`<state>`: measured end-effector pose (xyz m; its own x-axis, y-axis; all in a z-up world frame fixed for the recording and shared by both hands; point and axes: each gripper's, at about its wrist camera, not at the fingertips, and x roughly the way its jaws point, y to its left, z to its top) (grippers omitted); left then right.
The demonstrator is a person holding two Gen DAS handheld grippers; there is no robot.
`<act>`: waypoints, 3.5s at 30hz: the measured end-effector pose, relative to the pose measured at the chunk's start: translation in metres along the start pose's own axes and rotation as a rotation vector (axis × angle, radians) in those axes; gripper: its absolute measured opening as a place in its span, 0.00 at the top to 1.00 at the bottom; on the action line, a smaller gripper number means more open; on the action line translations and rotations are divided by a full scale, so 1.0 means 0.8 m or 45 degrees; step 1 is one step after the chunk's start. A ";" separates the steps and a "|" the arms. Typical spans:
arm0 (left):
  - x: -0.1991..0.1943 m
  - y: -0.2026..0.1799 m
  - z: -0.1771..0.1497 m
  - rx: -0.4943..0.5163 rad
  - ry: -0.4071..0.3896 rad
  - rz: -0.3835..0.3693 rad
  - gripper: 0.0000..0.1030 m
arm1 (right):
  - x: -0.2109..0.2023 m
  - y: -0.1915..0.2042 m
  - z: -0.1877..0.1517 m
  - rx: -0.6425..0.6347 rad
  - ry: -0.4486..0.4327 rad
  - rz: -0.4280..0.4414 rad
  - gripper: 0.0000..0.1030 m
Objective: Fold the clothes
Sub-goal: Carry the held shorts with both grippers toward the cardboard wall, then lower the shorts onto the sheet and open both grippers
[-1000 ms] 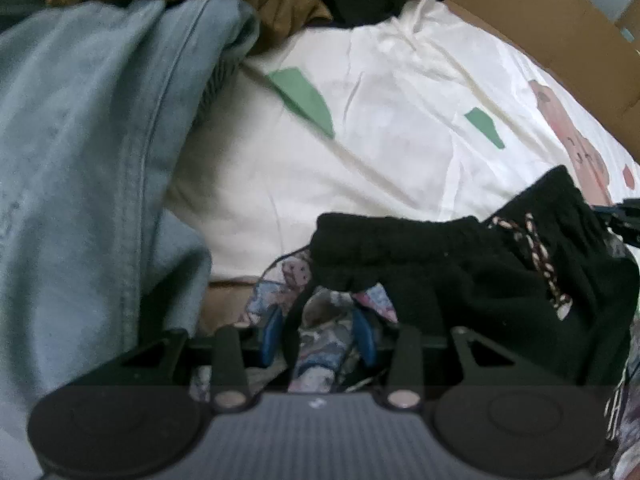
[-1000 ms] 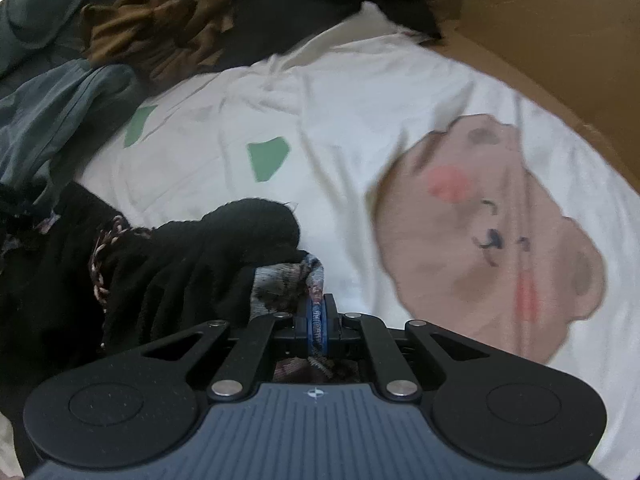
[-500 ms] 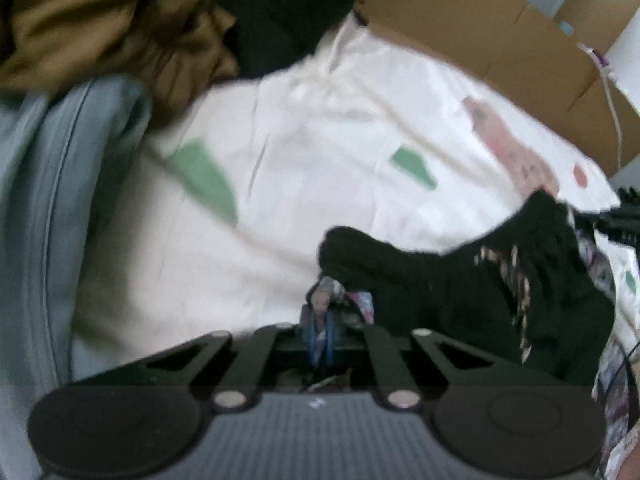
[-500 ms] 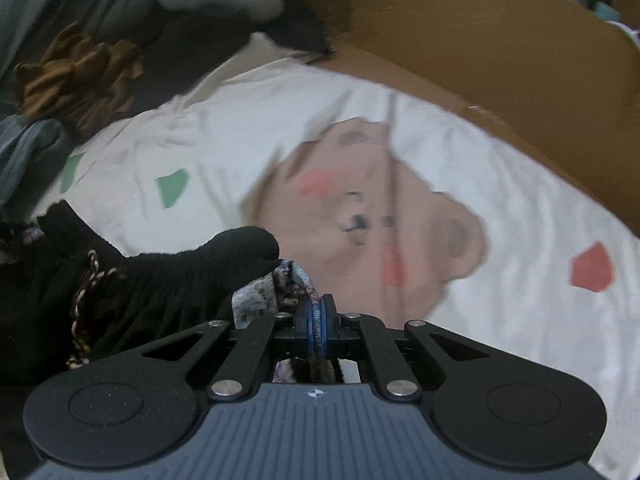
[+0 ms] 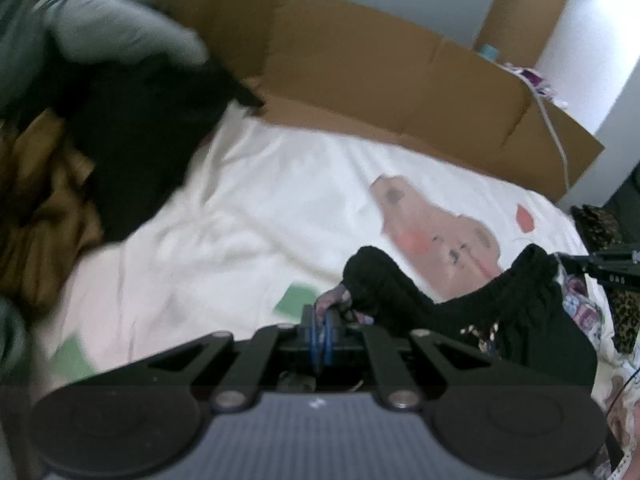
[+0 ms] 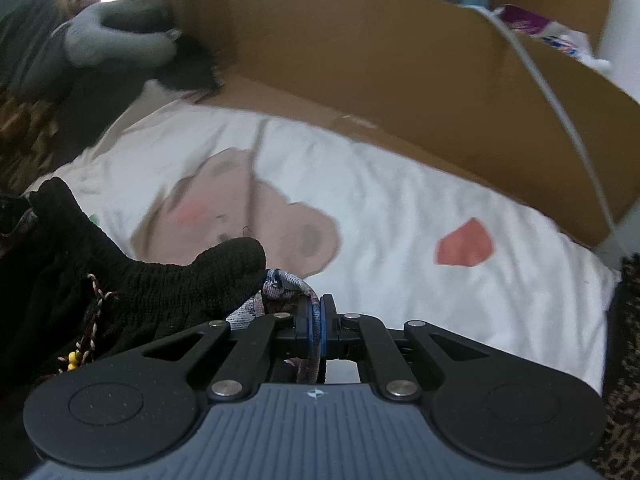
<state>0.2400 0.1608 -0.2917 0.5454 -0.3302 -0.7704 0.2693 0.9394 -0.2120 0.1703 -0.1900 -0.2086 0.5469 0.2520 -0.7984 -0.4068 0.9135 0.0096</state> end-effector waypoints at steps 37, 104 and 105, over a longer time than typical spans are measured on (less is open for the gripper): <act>0.139 -0.002 0.033 0.230 0.229 0.001 0.45 | 0.121 -0.048 -0.005 0.245 0.200 0.275 0.29; 0.223 0.012 0.136 0.139 0.081 0.312 0.52 | 0.207 -0.074 0.147 -0.178 0.125 -0.107 0.48; 0.216 0.013 0.134 0.140 0.081 0.316 0.52 | 0.200 -0.077 0.146 -0.155 0.117 -0.105 0.48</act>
<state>0.4221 0.1040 -0.3622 0.5551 -0.0818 -0.8277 0.2204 0.9740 0.0515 0.3684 -0.1688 -0.2663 0.5149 0.1427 -0.8453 -0.4520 0.8831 -0.1262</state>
